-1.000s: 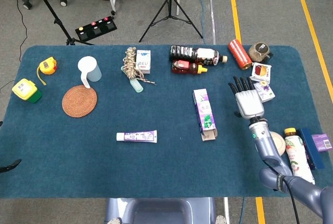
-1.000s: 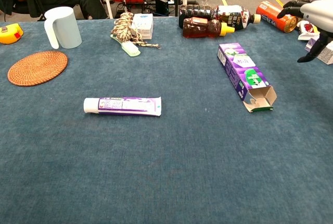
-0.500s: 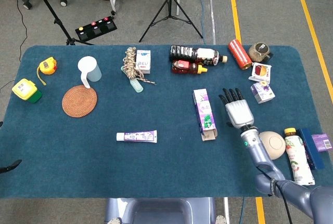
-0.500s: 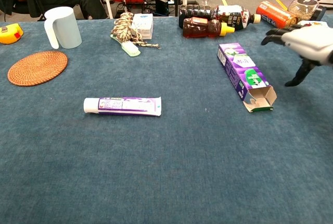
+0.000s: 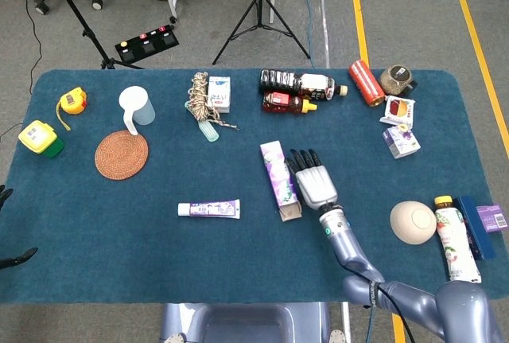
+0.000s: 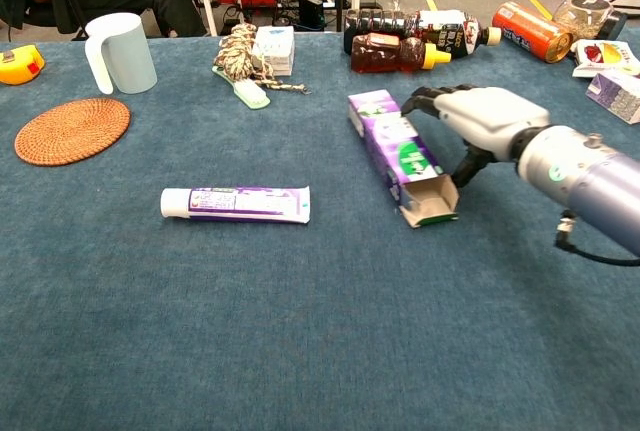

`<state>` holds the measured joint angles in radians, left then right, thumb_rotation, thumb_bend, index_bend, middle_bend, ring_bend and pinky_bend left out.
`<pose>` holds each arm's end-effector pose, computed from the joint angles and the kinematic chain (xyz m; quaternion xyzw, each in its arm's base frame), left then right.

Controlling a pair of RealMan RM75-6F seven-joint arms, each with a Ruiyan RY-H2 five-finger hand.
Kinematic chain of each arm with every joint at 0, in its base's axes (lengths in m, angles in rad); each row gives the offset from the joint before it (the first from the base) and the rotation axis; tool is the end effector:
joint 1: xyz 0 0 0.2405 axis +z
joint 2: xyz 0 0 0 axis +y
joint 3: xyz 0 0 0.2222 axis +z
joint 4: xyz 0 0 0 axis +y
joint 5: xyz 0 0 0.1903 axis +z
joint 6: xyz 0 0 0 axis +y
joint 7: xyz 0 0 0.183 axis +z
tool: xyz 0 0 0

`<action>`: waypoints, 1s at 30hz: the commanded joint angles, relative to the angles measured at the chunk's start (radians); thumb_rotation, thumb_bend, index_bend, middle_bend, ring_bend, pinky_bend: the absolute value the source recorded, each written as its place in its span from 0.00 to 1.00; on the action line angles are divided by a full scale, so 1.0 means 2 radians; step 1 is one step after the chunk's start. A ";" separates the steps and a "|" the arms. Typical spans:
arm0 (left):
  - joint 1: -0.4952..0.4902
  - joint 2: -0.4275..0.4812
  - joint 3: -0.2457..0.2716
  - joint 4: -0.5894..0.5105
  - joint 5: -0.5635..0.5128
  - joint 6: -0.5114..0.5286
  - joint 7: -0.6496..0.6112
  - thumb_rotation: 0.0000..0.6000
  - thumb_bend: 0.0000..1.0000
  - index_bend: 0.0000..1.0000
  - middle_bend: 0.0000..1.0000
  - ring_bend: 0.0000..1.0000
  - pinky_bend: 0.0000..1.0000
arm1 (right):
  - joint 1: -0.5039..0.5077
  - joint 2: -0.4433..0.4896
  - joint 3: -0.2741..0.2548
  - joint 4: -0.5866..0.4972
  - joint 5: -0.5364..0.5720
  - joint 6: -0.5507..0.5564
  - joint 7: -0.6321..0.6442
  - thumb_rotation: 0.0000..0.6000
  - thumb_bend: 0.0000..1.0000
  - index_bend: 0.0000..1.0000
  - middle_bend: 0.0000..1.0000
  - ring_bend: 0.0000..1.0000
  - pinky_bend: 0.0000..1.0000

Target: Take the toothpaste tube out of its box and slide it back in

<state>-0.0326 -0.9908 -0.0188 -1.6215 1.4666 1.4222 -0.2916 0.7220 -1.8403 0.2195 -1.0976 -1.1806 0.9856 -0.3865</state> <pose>-0.3038 0.1941 0.1870 -0.5429 -0.4852 -0.3914 0.5627 -0.1304 -0.3658 -0.0573 0.7322 -0.3426 0.3535 0.4707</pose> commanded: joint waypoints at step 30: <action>-0.006 -0.001 0.000 0.003 -0.009 -0.010 -0.002 1.00 0.03 0.00 0.00 0.00 0.08 | 0.137 -0.081 0.124 0.040 0.081 0.014 -0.127 1.00 0.00 0.12 0.04 0.03 0.01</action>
<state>-0.0445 -0.9925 -0.0187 -1.6163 1.4490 1.4032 -0.2962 0.9671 -1.9707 0.4465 -1.0556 -1.0441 1.0314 -0.6428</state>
